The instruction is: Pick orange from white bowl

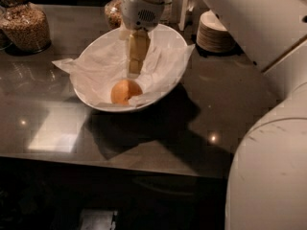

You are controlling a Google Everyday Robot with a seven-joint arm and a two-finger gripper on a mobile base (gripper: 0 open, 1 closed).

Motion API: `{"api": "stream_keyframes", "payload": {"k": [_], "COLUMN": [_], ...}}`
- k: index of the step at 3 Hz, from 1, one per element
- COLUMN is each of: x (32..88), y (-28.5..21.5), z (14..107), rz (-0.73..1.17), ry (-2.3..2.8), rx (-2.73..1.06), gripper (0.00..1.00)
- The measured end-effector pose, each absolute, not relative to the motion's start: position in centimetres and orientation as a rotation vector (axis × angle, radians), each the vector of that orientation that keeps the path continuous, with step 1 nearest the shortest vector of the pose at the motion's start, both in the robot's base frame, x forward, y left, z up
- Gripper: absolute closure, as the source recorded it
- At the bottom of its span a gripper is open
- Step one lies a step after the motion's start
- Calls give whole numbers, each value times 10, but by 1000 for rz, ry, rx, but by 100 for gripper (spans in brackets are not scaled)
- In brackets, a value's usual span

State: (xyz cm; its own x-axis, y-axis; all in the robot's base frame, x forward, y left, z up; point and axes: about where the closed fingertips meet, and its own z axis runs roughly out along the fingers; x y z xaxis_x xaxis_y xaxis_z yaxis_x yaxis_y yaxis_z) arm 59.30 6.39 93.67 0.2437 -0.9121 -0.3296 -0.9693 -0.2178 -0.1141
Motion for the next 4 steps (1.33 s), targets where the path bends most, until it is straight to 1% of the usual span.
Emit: {"api": "stream_keyframes", "payload": {"k": [1,2,3,4], "x": [593,595,589,585], "y": [64,70,75,79], "z": [937,934,933,936], "rz": [276,287,306,309], "ry": [1746,1736,1734,1732], "rx": [-2226,-2217,-2230,-2246], "gripper": [42,34,18,15]}}
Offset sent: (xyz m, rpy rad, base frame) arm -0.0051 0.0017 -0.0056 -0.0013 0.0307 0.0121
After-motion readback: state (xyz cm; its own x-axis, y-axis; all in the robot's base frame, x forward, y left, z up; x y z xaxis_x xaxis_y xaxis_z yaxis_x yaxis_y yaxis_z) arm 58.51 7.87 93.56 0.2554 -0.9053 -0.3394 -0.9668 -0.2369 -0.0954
